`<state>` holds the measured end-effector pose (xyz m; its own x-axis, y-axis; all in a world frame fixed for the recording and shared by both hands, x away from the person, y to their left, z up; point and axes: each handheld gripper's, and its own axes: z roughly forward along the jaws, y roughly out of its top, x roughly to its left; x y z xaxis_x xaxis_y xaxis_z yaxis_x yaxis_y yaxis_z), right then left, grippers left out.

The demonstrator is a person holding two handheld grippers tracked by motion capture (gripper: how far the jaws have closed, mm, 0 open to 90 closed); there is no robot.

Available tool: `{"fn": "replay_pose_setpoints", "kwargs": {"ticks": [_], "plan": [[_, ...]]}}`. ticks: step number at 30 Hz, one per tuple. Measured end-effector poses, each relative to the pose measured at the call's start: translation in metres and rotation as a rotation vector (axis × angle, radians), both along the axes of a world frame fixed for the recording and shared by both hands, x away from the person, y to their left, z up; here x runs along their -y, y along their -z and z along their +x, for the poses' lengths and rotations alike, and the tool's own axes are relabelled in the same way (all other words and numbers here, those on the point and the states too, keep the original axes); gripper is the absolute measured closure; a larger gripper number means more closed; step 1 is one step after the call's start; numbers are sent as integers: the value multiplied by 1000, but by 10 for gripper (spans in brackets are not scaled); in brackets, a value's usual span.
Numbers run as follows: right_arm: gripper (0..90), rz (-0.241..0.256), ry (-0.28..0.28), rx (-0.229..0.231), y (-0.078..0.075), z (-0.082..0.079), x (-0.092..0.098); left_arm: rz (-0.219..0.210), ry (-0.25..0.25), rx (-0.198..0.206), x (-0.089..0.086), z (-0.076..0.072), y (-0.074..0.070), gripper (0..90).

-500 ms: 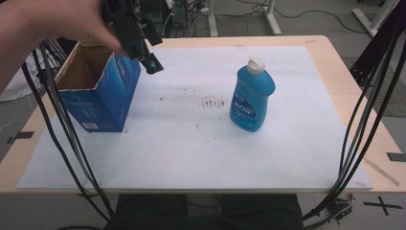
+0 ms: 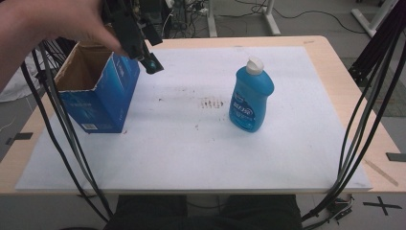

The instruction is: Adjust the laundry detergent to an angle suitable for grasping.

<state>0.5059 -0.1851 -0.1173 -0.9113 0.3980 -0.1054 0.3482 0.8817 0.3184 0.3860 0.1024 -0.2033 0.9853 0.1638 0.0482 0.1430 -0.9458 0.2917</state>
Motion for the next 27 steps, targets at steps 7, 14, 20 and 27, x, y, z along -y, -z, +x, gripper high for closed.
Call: {"fn": "replay_pose_setpoints", "kwargs": {"ticks": [7,14,20,27], "plan": [[210,1,1,-5,3,-2,1,-1,-4,-1,-1,-1,0,162],[210,3,1,0,2,-6,2,1,0,6,2,-5,-1,162],[210,4,1,-4,4,-5,3,-1,2,9,4,-6,-1,162],[210,4,0,-1,4,-7,2,-8,-1,12,3,-9,-1,162]]}}
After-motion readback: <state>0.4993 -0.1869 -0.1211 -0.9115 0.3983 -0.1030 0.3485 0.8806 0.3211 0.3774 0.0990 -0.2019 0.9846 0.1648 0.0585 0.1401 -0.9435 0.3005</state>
